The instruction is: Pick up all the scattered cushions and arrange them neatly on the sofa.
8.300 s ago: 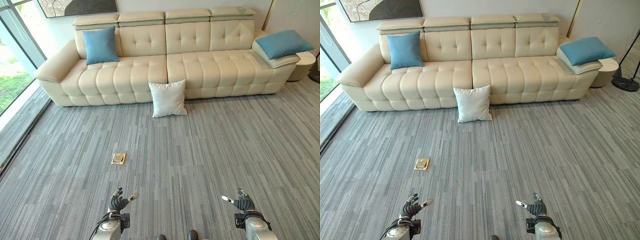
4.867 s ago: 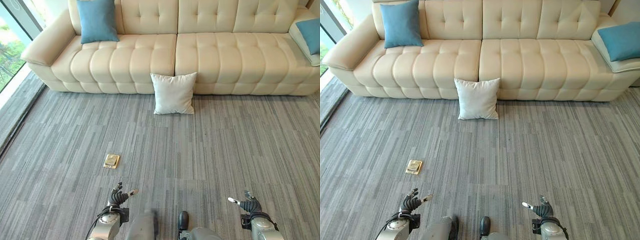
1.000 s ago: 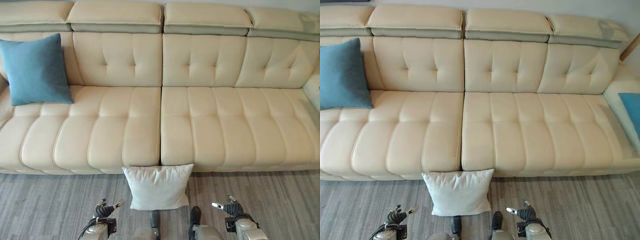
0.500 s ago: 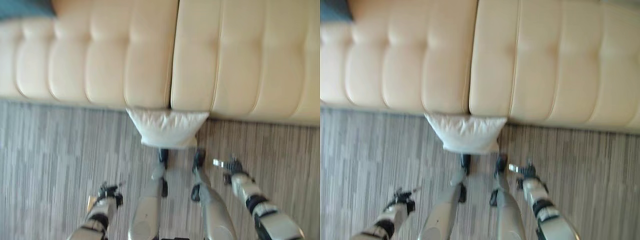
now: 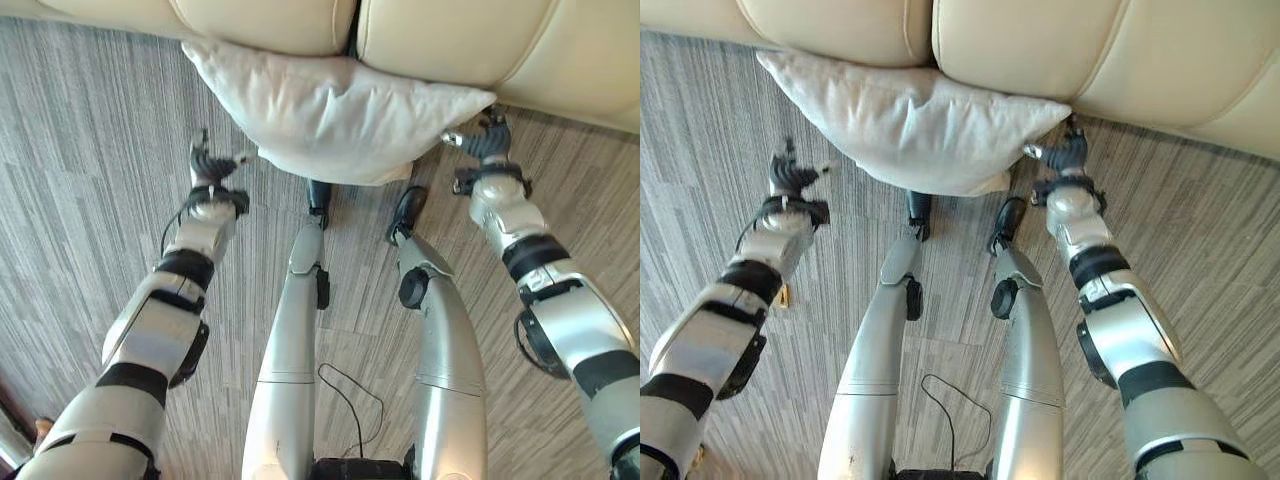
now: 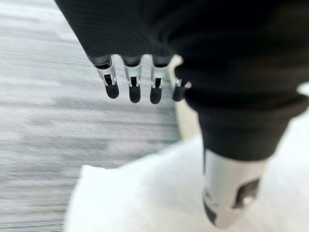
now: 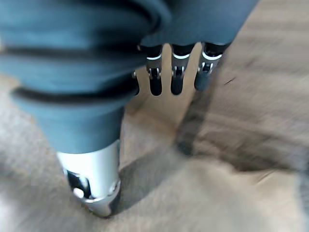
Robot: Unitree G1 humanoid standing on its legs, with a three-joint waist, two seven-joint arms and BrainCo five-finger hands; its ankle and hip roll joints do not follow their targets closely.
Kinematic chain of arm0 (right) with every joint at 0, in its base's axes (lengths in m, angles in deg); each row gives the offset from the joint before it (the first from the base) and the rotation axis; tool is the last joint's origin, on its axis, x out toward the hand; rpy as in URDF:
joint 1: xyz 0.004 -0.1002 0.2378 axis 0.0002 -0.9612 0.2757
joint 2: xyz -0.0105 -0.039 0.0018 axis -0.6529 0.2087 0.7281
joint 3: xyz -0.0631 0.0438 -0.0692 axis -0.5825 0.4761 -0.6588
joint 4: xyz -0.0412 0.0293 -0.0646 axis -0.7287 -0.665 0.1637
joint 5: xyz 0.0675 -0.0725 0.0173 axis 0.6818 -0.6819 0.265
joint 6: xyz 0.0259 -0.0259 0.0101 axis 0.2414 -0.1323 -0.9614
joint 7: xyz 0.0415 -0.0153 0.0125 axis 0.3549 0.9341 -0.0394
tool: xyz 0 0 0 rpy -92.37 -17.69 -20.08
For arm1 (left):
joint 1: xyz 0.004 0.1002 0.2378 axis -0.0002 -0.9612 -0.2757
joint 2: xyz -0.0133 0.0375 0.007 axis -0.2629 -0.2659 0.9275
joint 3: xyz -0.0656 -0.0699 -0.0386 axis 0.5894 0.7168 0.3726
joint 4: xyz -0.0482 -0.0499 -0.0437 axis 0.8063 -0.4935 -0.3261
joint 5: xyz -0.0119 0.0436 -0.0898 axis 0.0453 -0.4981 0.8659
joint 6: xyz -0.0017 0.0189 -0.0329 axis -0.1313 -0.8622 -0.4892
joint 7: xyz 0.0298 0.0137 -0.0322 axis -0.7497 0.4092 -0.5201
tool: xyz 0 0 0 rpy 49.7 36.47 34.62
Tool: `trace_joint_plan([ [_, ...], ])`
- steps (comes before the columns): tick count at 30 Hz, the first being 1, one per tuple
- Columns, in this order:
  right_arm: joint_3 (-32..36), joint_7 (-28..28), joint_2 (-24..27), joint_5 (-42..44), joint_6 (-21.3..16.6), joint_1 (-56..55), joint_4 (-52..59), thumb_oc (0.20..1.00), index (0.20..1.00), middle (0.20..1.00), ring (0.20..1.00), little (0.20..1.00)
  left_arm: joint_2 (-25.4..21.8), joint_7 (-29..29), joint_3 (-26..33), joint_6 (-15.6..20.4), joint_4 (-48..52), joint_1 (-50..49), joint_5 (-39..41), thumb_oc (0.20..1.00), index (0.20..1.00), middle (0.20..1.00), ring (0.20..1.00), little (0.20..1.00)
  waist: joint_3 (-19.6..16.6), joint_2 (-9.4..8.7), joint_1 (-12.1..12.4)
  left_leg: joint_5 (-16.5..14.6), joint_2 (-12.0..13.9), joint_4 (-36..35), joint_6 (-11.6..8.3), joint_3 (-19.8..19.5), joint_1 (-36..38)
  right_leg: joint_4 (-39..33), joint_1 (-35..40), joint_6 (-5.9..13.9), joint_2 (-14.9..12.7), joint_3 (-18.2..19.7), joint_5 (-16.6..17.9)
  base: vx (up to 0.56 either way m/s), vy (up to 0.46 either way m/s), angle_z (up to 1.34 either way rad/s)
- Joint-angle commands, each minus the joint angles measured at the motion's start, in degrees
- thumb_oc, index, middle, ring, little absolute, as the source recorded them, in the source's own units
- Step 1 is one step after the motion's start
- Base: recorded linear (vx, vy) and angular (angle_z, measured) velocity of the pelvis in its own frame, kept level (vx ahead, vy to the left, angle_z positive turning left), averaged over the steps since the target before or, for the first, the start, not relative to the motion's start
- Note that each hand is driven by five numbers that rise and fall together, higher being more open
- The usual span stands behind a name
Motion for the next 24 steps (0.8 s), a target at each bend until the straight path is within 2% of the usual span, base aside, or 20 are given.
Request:
trace_joint_plan([
  [1, -5.2, 0.5, -2.1, 4.8, -3.4, -1.1, 3.3, 1.0, 1.0, 1.0, 1.0, 1.0, 2.1, -1.1, -1.7, 1.5, 2.4, -0.7, -0.4, 0.875, 0.875, 0.875, 0.875, 0.875, -3.7, 0.39, -0.2, -10.5, -3.3, 9.6, -1.14, 1.9, -5.5, 2.8, -4.1, 3.34, 1.9, 6.5, -6.3, 0.1, 0.029, 0.15],
  [2, -5.6, 0.9, -2.7, 6.1, -4.0, -0.1, 3.8, 1.0, 1.0, 1.0, 1.0, 1.0, 3.4, -0.6, -2.6, 2.0, 3.8, 0.5, -0.2, 0.73, 0.73, 0.73, 0.73, 0.73, -3.7, 0.44, -0.3, -10.7, -3.6, 10.4, -1.04, 1.8, -6.8, 3.5, -5.4, 3.34, 2.0, 6.8, -6.5, 0.07, 0.024, 0.13],
  [3, -5.6, 1.0, -2.6, 6.1, -4.1, 0.2, 3.8, 0.925, 0.925, 0.925, 0.925, 0.925, 3.4, -0.6, -2.6, 1.9, 3.8, 0.8, -0.2, 0.473, 0.473, 0.473, 0.473, 0.473, -3.7, 0.47, -0.3, -10.5, -3.6, 10.7, -0.98, 1.8, -7.5, 3.8, -6.1, 3.3, 1.9, 6.9, -6.4, 0.03, 0.007, 0.06],
  [4, -5.6, 1.4, -3.1, 6.7, -4.3, 0.3, 3.7, 0.2, 0.2, 0.2, 0.2, 0.2, 4.3, -0.3, -2.9, 2.1, 4.2, 1.1, -0.1, 0.2, 0.2, 0.2, 0.2, 0.2, -3.7, 0.38, -0.2, -10.9, -3.6, 11.0, -0.98, 1.9, -7.7, 4.0, -6.3, 3.28, 2.0, 6.9, -6.8, 0.02, 0.006, 0.04],
  [6, -5.2, 3.0, -4.8, 10.3, -5.7, 1.5, 5.0, 0.2, 0.2, 0.2, 0.2, 0.2, 7.8, 0.7, -3.9, 3.3, 6.8, 1.7, 1.9, 0.2, 0.2, 0.2, 0.2, 0.2, -3.7, 0.3, -0.3, -11.1, -3.9, 11.6, -0.8, 1.9, -8.9, 4.6, -7.4, 3.35, 1.9, 6.9, -6.9, 0.02, 0.007, 0.0],
  [9, -1.8, 5.3, -8.9, 19.5, -10.0, 1.2, 7.8, 0.2, 0.2, 0.2, 0.2, 0.2, 15.0, 0.8, -4.6, 4.9, 9.6, 1.4, 4.6, 0.2, 0.2, 0.2, 0.2, 0.2, -3.7, 0.1, -0.6, -10.8, -4.1, 12.0, -0.47, 1.8, -9.9, 4.6, -8.4, 3.7, 2.1, 7.1, -6.6, 0.02, 0.007, -0.04],
  [10, -1.0, 5.4, -9.9, 20.2, -11.2, 0.7, 8.7, 0.2, 0.2, 0.2, 0.2, 0.2, 16.7, 0.5, -4.5, 5.0, 9.9, 1.3, 4.8, 0.2, 0.2, 0.2, 0.2, 0.2, -3.7, -0.06, -0.7, -10.7, -4.1, 11.7, -0.44, 1.9, -9.7, 4.2, -8.2, 3.9, 2.3, 7.2, -6.4, 0.0, 0.0, 0.0],
  [12, 1.3, 6.1, -12.4, 24.2, -14.3, -0.9, 11.4, 0.2, 0.2, 0.2, 0.2, 0.2, 21.0, -0.2, -3.5, 7.2, 11.1, -0.3, 9.6, 0.2, 0.2, 0.2, 0.2, 0.2, -3.7, -0.29, -1.2, -10.6, -4.0, 10.9, -0.34, 2.0, -8.7, 3.2, -7.2, 4.17, 2.4, 7.0, -6.0, 0.0, 0.0, 0.0],
  [13, 3.8, 6.2, -14.0, 25.6, -16.9, -2.5, 13.0, 0.2, 0.2, 0.2, 0.2, 0.2, 22.7, -0.6, -3.4, 7.0, 11.7, -1.4, 7.1, 0.2, 0.2, 0.2, 0.2, 0.2, -3.7, -0.42, -1.5, -10.5, -4.0, 10.2, -0.28, 2.1, -7.6, 2.3, -6.2, 4.5, 2.6, 7.1, -5.6, 0.0, -0.011, -0.03],
  [14, 4.3, 6.5, -15.1, 26.1, -17.6, -3.7, 14.1, 0.2, 0.2, 0.2, 0.2, 0.2, 23.6, -0.6, -3.5, 6.8, 11.5, -2.1, 6.8, 0.2, 0.2, 0.2, 0.2, 0.2, -3.7, -0.57, -1.8, -11.1, -4.0, 9.6, -0.58, 1.9, -6.0, 1.5, -4.8, 5.1, 3.0, 7.6, -5.8, -0.02, 0.01, -0.05],
  [16, 4.3, 6.7, -15.6, 26.1, -18.2, -5.1, 15.3, 0.2, 0.2, 0.2, 0.2, 0.2, 23.8, -1.4, -3.9, 6.9, 12.4, -3.1, 5.0, 0.2, 0.2, 0.2, 0.2, 0.2, -3.7, -0.85, -1.9, -10.3, -3.8, 8.7, -0.2, 2.4, -5.2, 0.3, -4.1, 4.91, 3.0, 7.2, -4.6, -0.04, 0.009, -0.08],
  [20, 2.8, 6.3, -16.1, 21.1, -17.8, -10.2, 19.3, 0.2, 0.2, 0.2, 0.2, 0.2, 22.2, -1.7, -4.5, 5.8, 14.9, -6.2, -0.1, 0.2, 0.2, 0.2, 0.2, 0.2, -3.7, -1.99, -2.9, -9.4, -2.6, 3.7, -0.49, 3.3, 2.6, -5.4, 2.9, 5.49, 4.0, 7.1, -2.4, -0.05, -0.004, -0.21],
  [24, 3.2, 6.9, -16.3, 18.8, -17.2, -17.8, 23.8, 0.2, 0.2, 0.2, 0.2, 0.2, 19.8, -2.6, -2.0, 7.6, 23.0, -12.7, -1.4, 0.2, 0.2, 0.2, 0.2, 0.2, -4.2, -2.85, -3.4, -8.2, -1.5, -2.7, -0.81, 3.5, 11.7, -11.6, 11.3, 6.15, 5.0, 6.8, -0.6, -0.04, -0.028, -0.32],
])
